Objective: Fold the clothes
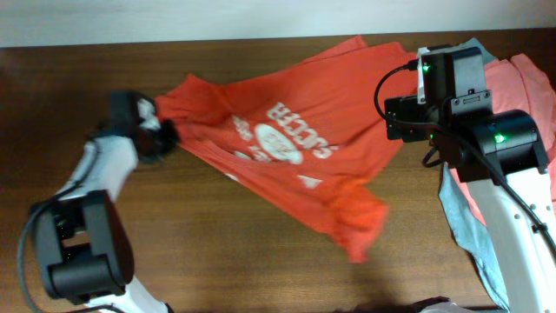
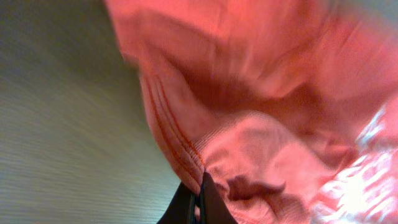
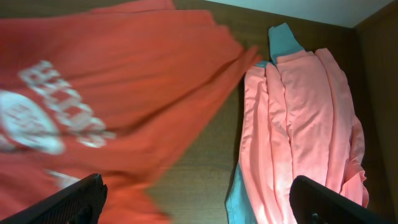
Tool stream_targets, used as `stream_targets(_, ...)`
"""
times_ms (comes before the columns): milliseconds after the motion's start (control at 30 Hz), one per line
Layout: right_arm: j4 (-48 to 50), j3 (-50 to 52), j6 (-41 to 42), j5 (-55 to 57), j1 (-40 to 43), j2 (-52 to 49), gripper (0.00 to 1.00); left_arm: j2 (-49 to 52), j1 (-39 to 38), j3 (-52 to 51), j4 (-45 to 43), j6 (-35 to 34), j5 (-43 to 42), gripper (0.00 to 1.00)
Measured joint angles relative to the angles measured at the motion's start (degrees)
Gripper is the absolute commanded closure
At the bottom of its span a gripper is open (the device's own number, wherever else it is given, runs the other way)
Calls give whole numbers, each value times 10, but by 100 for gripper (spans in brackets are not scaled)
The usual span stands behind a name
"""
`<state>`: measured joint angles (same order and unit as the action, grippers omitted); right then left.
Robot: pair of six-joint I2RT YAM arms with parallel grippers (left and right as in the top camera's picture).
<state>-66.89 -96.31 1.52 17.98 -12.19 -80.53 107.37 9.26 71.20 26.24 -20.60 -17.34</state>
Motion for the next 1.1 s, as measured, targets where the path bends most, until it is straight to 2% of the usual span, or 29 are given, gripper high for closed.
stream_targets(33, 0, 0, 0, 0, 0, 0, 2, 0, 25, 30, 6, 0, 2, 61)
stream_targets(67, 0, 0, 0, 0, 0, 0, 1, 0, 55, 67, 18, 2, 5, 54)
stream_targets(133, 0, 0, 0, 0, 0, 0, 1, -1, 96, 117, 54, 6, 10, 49)
stream_targets(167, -2, 0, 0, 0, 0, 0, 1, -1, 108, 134, 73, 6, 12, 38)
stream_targets(267, -3, 0, 0, 0, 0, 0, 1, -2, 132, 169, 148, 7, 7, 27)
stream_targets(467, -4, 0, 0, 0, 0, 0, 1, -2, 103, 174, 358, 35, -29, 25)
stream_targets(533, -4, 0, 0, 0, 0, 0, 1, -2, 61, 174, 424, 57, -33, 26)
stream_targets(633, -4, 0, 0, 0, 0, 0, 1, -2, -10, 168, 477, 76, -17, 29)
stream_targets(867, -5, 0, 0, 0, 0, 0, 1, -2, -211, 96, 501, 75, 12, 42)
stream_targets(1000, -5, 0, 0, 0, 0, 0, 1, -2, -298, 39, 501, 15, 79, 42)
stream_targets(1100, -5, 0, 0, 0, 0, 0, 1, -2, -328, 25, 495, -20, 115, 47)
